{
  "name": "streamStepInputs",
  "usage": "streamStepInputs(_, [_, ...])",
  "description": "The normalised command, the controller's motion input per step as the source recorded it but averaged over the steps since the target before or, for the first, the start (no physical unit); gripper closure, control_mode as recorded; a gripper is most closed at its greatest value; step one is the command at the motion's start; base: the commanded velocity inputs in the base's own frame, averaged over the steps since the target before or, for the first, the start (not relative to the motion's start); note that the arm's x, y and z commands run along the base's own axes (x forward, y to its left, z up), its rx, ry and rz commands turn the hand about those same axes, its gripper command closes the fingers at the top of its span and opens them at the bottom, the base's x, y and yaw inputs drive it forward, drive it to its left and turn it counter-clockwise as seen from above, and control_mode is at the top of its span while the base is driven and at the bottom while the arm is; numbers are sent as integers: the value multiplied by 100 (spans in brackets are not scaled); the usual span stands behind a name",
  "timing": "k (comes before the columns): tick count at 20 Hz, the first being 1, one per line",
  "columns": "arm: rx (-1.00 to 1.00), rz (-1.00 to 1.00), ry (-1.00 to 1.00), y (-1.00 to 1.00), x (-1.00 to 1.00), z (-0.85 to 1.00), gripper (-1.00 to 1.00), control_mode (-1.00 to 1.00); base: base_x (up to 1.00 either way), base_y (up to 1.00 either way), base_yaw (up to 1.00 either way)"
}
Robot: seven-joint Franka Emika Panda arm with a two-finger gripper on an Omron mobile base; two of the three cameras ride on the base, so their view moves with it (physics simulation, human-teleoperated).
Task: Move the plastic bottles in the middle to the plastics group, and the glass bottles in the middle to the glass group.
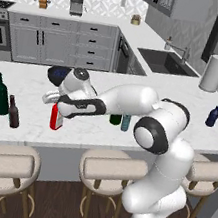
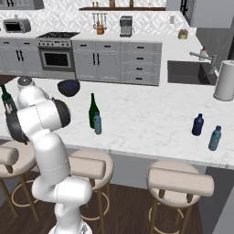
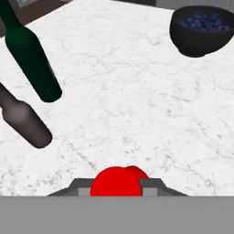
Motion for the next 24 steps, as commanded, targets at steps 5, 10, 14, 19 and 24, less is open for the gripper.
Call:
streamStepInputs(5, [0, 2, 0, 70, 19, 0, 100, -100, 0, 0, 0])
streamStepInputs(10, [0, 4, 0, 55, 36, -4, 100, -100, 0, 0, 0])
streamStepInputs(14, [0, 6, 0, 44, 36, -26, 100, -100, 0, 0, 0])
streamStepInputs(19, [0, 9, 0, 20, 15, -8, 100, -100, 0, 0, 0])
streamStepInputs(24, [5, 5, -5, -10, -9, -25, 100, -100, 0, 0, 0])
